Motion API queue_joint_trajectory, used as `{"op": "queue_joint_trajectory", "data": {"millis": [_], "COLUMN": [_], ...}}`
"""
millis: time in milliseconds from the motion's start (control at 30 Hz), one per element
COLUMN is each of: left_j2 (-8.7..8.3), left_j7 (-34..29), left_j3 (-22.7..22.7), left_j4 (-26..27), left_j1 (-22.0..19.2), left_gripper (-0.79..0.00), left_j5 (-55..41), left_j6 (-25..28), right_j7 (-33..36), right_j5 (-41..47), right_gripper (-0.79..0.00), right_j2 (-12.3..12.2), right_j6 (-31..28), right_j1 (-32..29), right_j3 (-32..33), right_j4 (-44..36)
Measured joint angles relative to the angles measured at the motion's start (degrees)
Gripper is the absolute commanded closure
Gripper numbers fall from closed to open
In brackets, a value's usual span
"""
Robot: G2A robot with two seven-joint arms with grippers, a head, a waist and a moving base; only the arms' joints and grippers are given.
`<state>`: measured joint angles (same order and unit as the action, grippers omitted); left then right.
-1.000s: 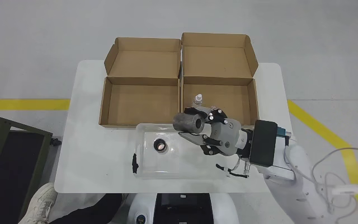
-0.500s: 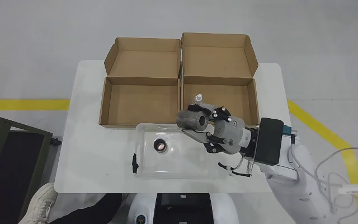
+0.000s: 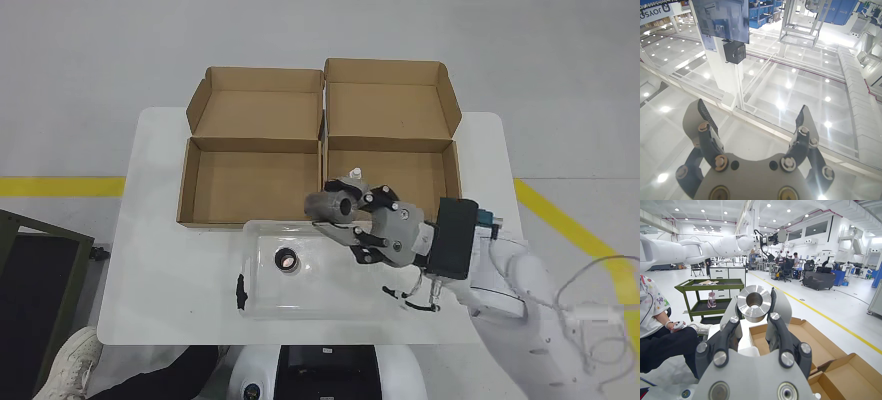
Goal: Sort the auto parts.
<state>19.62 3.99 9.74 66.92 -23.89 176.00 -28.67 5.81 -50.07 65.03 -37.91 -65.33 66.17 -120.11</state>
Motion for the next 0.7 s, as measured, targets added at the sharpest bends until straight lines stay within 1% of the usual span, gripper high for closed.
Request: {"op": "queue_joint_trajectory", "data": {"millis": [133, 433, 700], "left_j2": [0.00, 0.00, 0.00], "left_j7": [0.00, 0.00, 0.00], "left_j3": [0.00, 0.00, 0.00], "left_j4": [0.00, 0.00, 0.00], "left_j1": [0.00, 0.00, 0.00], "left_gripper": [-0.785, -0.785, -0.785], "left_j5": [0.00, 0.00, 0.00], "left_j6": [0.00, 0.00, 0.00], "right_j7": [3.21, 8.51, 11.03], "right_j5": [1.32, 2.71, 1.72], "right_gripper": [0.000, 0.000, 0.000], "right_j2": [0.62, 2.11, 3.94], "right_j6": [1.58, 5.34, 9.26], "right_j1": [3.75, 9.88, 14.63], "right_j3": [-3.18, -9.36, -15.32], "right_j4": [2.91, 9.67, 16.44]}}
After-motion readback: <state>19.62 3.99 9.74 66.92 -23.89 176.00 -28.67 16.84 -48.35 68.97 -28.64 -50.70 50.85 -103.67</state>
